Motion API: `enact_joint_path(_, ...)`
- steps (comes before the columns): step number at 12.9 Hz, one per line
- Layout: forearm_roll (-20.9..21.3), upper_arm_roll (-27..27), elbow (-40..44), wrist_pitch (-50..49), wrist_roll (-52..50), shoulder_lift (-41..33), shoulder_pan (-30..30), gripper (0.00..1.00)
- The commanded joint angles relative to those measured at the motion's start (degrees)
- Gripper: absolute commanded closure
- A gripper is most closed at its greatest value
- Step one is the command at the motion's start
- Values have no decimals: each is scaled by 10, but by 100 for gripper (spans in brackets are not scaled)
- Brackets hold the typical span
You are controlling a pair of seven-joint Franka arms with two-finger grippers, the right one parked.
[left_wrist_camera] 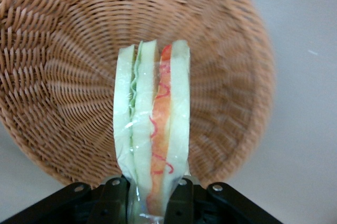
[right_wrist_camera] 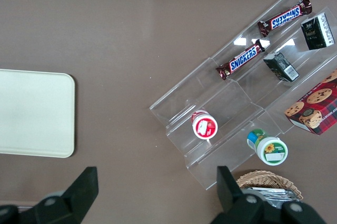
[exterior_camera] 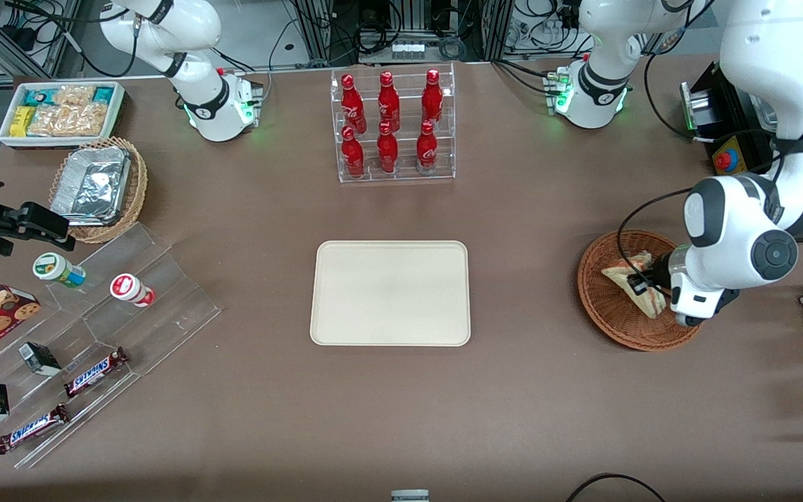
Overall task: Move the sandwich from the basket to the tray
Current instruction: 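Close the left gripper on the wrapped sandwich, then lift the sandwich and carry it over the cream tray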
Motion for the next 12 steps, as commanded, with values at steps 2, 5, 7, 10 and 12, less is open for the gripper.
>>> enact_joint_path(2,46,3,90,-85,19,6,-101,78)
enact_joint_path(5,34,-21,143,-79,27,56,-148,74)
enact_joint_path(7,34,-29,167,-78,30,84,-192,76)
enact_joint_path(10,34,-29,211,-52,29,134,-251,77)
enact_joint_path(12,33,-30,240,-40,27,169,-282,77)
